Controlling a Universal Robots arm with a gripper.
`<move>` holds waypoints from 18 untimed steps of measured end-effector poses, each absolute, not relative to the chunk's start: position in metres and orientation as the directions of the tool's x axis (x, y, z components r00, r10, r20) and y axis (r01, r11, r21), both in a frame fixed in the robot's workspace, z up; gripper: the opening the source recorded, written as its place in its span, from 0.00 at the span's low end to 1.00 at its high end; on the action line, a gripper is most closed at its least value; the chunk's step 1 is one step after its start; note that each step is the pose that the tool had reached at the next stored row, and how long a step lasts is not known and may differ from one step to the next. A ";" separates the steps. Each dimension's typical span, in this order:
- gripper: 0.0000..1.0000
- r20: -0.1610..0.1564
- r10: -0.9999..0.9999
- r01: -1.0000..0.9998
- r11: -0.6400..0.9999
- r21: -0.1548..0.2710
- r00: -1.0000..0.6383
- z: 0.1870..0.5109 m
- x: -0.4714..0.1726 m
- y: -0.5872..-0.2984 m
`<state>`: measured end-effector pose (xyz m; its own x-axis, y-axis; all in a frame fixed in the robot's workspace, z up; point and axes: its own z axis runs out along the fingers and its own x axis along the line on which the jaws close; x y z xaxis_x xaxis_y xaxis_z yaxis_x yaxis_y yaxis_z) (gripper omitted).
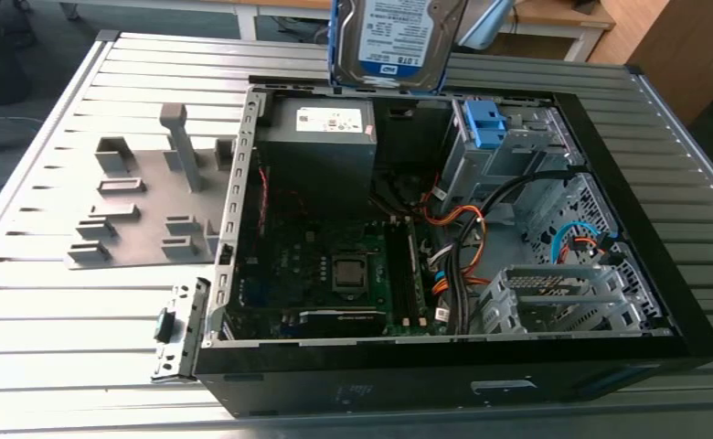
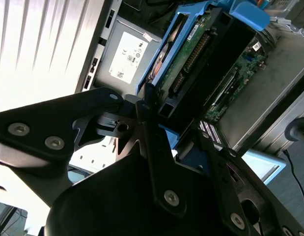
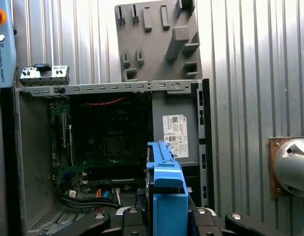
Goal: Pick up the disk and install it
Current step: 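Pick up the disk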
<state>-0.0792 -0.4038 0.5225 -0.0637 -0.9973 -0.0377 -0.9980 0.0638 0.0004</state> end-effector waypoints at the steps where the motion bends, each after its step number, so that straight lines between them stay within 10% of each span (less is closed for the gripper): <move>1: 0.36 -0.038 -0.997 -0.998 0.064 0.000 -0.064 0.522 -0.079 -0.404; 18: 0.36 -0.038 -0.997 -0.998 0.064 0.000 -0.064 0.521 -0.078 -0.421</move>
